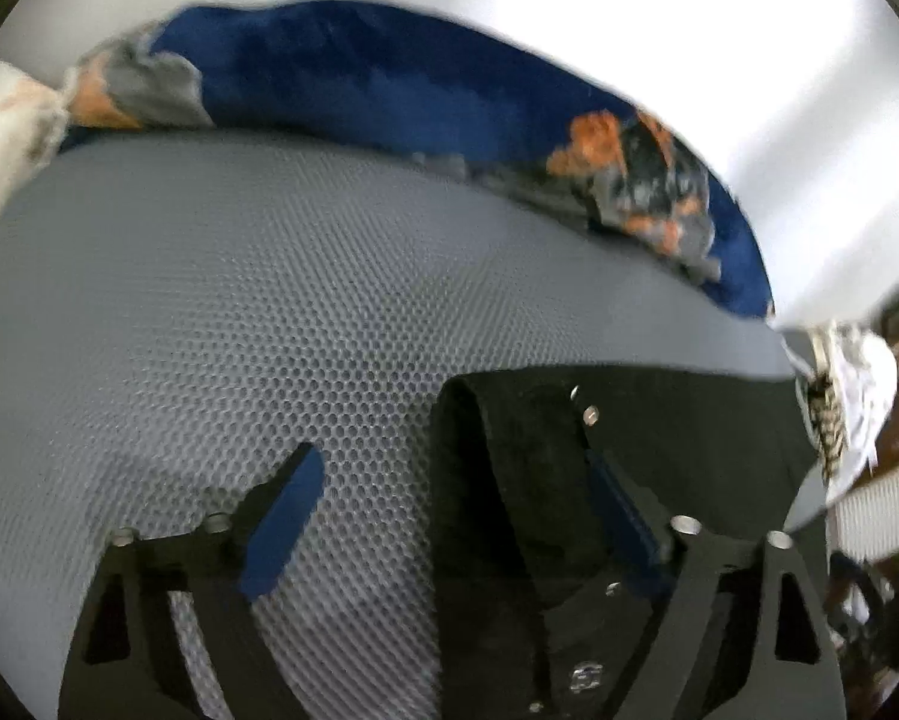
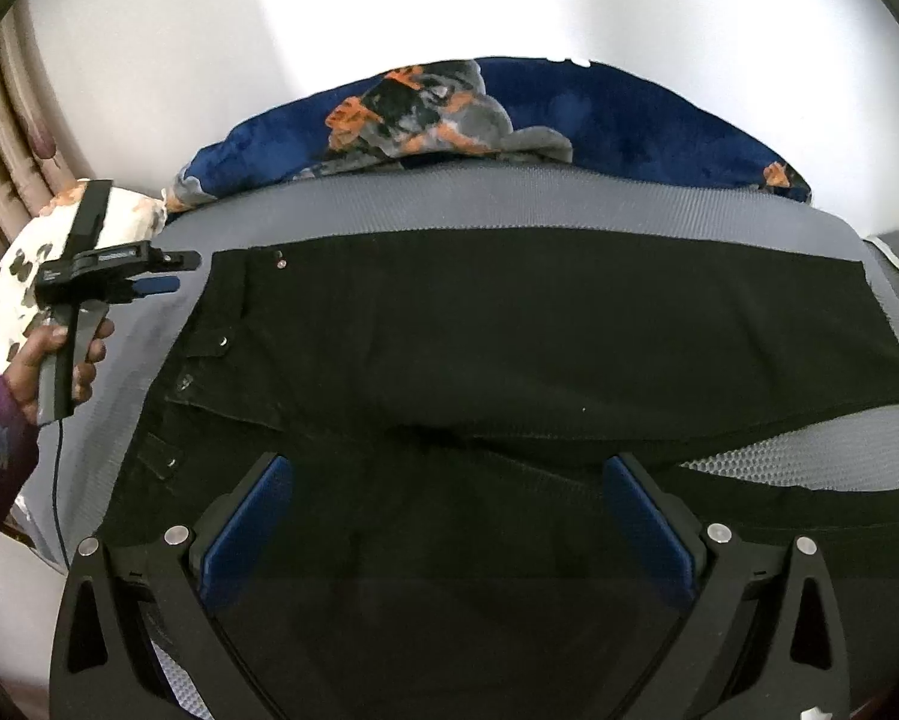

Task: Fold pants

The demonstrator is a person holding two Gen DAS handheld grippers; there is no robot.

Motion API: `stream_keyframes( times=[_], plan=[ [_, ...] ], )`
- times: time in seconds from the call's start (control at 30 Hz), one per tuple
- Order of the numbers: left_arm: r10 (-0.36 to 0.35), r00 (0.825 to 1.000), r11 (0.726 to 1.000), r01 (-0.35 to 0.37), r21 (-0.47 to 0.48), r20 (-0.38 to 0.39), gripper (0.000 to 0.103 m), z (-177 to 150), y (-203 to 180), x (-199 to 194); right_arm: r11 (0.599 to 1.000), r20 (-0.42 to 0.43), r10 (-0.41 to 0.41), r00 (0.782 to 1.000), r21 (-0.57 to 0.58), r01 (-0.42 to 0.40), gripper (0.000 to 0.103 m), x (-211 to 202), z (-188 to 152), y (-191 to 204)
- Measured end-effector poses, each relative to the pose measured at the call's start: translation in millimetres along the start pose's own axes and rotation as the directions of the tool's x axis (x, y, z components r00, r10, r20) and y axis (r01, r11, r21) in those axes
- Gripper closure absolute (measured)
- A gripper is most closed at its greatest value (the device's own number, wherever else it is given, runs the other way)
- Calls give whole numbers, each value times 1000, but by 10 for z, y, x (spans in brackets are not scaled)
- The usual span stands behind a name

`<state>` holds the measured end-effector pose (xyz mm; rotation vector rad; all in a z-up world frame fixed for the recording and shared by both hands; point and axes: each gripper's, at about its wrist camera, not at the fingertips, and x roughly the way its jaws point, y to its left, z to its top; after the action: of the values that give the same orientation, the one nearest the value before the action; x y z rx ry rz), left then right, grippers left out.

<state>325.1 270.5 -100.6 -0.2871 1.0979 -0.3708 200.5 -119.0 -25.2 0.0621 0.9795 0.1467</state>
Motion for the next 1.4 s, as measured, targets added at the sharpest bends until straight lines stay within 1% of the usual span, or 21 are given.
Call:
stream_keyframes(
  times=[0.07,0.13,0.23,0.3,0.33,0.37,0.47,0.53,0.57,0.67,0.73,0.77,0.83,1.0,1.07,1.17,1.27,1.3,1.33,1.37,1.4],
  plan=[
    [-14,999,1000,14,8,-40,20,36,32,146,1000,-8,0,1000,1,0,0,36,3,4],
    [-80,995,997,81,10,-54,20,59,37,219,1000,-12,-5,1000,-4,5,0,60,-2,21],
    [-80,993,994,86,65,-81,20,93,-37,367,1000,-21,-8,1000,-8,8,0,92,-2,36],
    [-126,989,990,130,52,-79,24,140,-48,412,1000,-30,-1,1000,3,1,0,114,-1,8],
    [-117,991,992,120,38,-68,54,168,-36,414,1000,-40,16,999,22,-15,0,134,1,-24],
    [-111,990,993,114,27,-89,80,196,-33,460,999,-45,27,999,36,-25,0,146,-2,-51],
    [-59,996,996,63,61,-74,83,184,-138,492,990,-60,89,994,113,-82,0,189,43,-223],
    [-19,999,995,22,99,-35,86,133,-270,413,969,-59,158,986,203,-143,0,210,104,-420],
    [-16,1000,994,16,106,5,87,88,-337,306,952,-54,193,980,253,-173,1,224,136,-516],
    [-52,991,995,40,93,122,87,-55,-504,-49,871,-16,304,953,411,-271,13,265,252,-862],
    [-66,979,991,42,127,192,87,-207,-698,-301,809,11,369,929,489,-327,31,314,353,-1051],
    [-69,974,988,37,152,215,87,-308,-814,-413,781,23,389,921,523,-343,36,345,421,-1137],
    [-103,965,982,61,177,241,87,-542,-988,-605,757,32,404,914,549,-354,45,395,565,-1222],
    [-136,956,983,98,153,258,87,-987,-1182,-906,663,22,472,881,650,-371,47,674,799,-1368],
    [-139,955,985,106,136,263,87,-1128,-1237,-990,611,34,514,857,687,-393,48,792,840,-1430],
    [-149,954,986,125,110,259,87,-1280,-1291,-1049,577,22,506,862,734,-357,50,936,867,-1542],
    [-160,954,986,141,92,255,87,-1403,-1318,-1143,549,15,514,858,762,-342,55,1072,866,-1630],
    [-159,954,986,141,88,254,87,-1430,-1322,-1164,545,9,513,858,769,-334,66,1113,862,-1649],
    [-157,955,987,140,84,253,87,-1455,-1329,-1179,545,0,511,859,773,-324,88,1144,843,-1667],
    [-160,955,986,145,78,250,87,-1480,-1333,-1194,553,-15,506,862,773,-311,96,1162,830,-1671],
    [-160,956,987,147,71,246,87,-1492,-1333,-1198,551,-13,504,864,775,-309,96,1161,807,-1679]
  ],
)
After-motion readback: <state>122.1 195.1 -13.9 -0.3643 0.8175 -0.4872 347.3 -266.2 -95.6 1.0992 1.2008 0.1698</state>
